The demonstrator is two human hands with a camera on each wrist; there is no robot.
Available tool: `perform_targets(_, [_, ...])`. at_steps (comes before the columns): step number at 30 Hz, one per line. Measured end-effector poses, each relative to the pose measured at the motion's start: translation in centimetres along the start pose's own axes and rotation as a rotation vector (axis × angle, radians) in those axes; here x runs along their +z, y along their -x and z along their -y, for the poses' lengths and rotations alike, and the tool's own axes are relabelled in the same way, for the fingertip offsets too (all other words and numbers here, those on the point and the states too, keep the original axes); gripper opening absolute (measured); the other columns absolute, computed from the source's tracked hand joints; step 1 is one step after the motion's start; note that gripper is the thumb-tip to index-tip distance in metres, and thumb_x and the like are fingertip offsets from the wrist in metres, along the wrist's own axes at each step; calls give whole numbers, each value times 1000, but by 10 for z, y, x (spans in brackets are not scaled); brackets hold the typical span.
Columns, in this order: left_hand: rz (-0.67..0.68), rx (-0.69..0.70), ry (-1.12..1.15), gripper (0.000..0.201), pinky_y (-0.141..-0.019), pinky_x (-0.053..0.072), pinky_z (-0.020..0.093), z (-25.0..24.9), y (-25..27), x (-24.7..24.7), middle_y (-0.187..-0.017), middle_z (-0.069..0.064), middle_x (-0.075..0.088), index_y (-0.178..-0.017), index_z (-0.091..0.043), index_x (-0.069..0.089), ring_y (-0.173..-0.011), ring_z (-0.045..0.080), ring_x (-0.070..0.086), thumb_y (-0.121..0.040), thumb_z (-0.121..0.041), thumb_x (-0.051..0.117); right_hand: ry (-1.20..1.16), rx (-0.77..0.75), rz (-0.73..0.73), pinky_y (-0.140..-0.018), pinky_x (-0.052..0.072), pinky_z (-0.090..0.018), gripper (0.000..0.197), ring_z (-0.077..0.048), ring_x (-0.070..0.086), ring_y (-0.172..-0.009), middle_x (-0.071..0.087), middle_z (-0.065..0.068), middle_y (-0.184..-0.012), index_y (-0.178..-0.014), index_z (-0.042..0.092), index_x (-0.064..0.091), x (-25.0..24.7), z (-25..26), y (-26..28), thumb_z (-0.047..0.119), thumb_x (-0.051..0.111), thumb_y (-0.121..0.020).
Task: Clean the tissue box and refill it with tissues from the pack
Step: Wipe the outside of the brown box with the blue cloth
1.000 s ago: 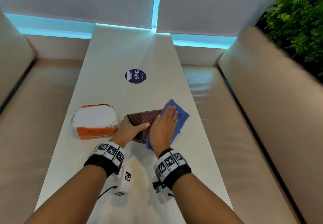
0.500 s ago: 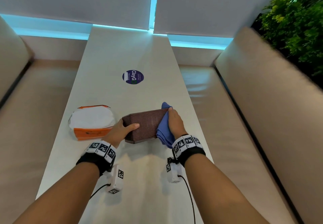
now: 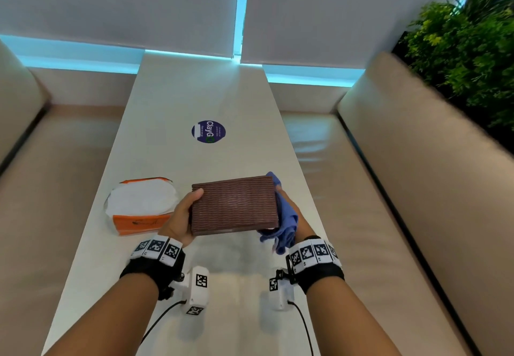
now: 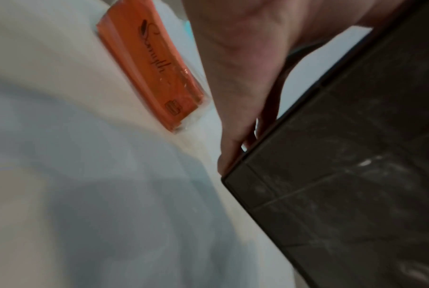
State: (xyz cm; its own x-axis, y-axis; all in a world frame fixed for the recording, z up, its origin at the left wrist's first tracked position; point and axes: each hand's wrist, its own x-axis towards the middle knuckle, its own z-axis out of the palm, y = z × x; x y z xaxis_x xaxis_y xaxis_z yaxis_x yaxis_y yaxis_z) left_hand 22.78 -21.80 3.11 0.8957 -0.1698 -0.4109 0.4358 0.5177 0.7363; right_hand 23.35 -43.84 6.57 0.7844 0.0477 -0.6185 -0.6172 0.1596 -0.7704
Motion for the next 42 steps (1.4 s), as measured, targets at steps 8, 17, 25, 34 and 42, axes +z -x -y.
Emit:
perform_targets(8, [-196, 59, -260, 36, -99, 47, 40, 3, -18, 4, -133, 15, 59, -124, -10, 58, -109, 22, 61, -101, -33, 44, 445, -404, -258, -86, 48, -31, 41, -22, 59, -101, 62, -10, -117, -123, 10, 55, 9, 10, 0, 37, 36, -100])
perform_targets(17, [-132, -93, -647, 130, -118, 26, 41, 2, -11, 33, -159, 11, 19, -150, -10, -19, -144, 27, 29, -67, -70, 61, 617, -589, -421, -84, 47, -31, 37, -24, 62, -100, 65, -5, -110, -132, 20, 47, 24, -6, 3, 35, 34, -101])
perform_targets(25, [-108, -86, -455, 109, -108, 36, 41, 16, -7, 24, -153, 7, 36, -154, -21, 10, -134, 27, 42, -71, -64, 67, 728, -621, -442, -88, 46, -32, 41, -24, 60, -108, 63, -5, -117, -138, 22, 42, 35, -13, -3, 35, 35, -101])
perform_targets(34, [-184, -29, -523, 69, -76, 42, 26, 18, -10, 35, -136, 7, 51, -146, -14, 28, -103, 15, 54, -90, -43, 57, 1324, -852, -216, -119, -3, -35, 68, -20, 1, -149, 10, -3, -161, -151, 20, 16, 50, -14, 3, 45, 4, -89])
perform_targets(42, [-136, 5, -586, 138, -111, 38, 41, 14, -9, 39, -148, 9, 39, -152, -13, 10, -131, 25, 46, -40, -67, 69, 846, -460, -628, -112, 28, -47, 47, -30, 28, -139, 39, -11, -147, -145, 14, 33, 33, 1, -21, 28, 24, -101])
